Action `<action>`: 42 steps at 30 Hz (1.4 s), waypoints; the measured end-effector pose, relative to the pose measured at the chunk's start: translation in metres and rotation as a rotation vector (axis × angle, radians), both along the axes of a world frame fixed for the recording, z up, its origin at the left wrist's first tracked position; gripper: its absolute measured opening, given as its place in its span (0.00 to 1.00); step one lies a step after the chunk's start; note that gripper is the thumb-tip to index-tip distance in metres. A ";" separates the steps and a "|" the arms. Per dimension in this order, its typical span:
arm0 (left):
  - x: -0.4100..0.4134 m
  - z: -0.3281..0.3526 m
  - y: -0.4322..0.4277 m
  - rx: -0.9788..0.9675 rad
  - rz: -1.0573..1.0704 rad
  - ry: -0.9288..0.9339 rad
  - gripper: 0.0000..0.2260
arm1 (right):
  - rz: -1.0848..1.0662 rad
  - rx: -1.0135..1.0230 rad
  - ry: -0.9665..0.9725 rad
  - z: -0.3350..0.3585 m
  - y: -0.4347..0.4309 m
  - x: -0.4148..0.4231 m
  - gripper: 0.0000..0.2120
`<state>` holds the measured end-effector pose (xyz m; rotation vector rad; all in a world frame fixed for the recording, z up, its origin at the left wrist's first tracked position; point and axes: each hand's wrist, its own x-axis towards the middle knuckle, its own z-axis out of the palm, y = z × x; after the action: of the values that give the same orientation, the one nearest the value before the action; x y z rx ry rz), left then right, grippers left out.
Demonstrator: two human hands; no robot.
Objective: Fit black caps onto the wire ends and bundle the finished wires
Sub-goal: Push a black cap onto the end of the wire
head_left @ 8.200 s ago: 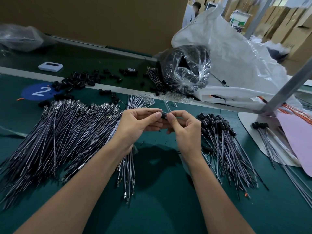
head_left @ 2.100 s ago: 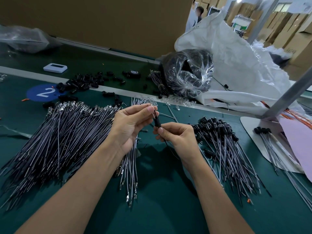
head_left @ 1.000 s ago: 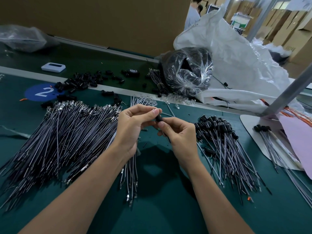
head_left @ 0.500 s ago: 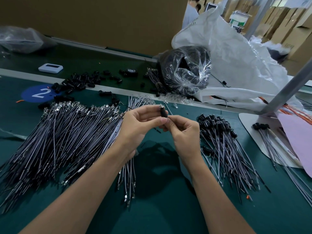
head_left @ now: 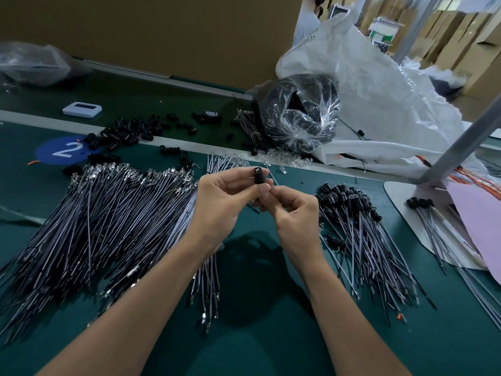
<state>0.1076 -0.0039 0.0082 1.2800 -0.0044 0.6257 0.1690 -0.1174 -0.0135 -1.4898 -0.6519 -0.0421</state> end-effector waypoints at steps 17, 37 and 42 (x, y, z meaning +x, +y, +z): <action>-0.005 0.003 -0.005 -0.076 0.029 -0.086 0.10 | -0.027 -0.037 -0.131 -0.002 0.006 -0.008 0.06; -0.006 0.001 -0.004 -0.095 0.082 -0.009 0.14 | -0.010 -0.016 -0.135 -0.007 0.011 -0.014 0.06; -0.005 -0.001 -0.001 -0.049 0.051 -0.013 0.12 | -0.032 -0.071 -0.171 -0.006 0.008 -0.013 0.05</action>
<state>0.1029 -0.0048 0.0067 1.2313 0.0325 0.6738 0.1561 -0.1097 -0.0194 -1.5763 -0.7742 -0.1740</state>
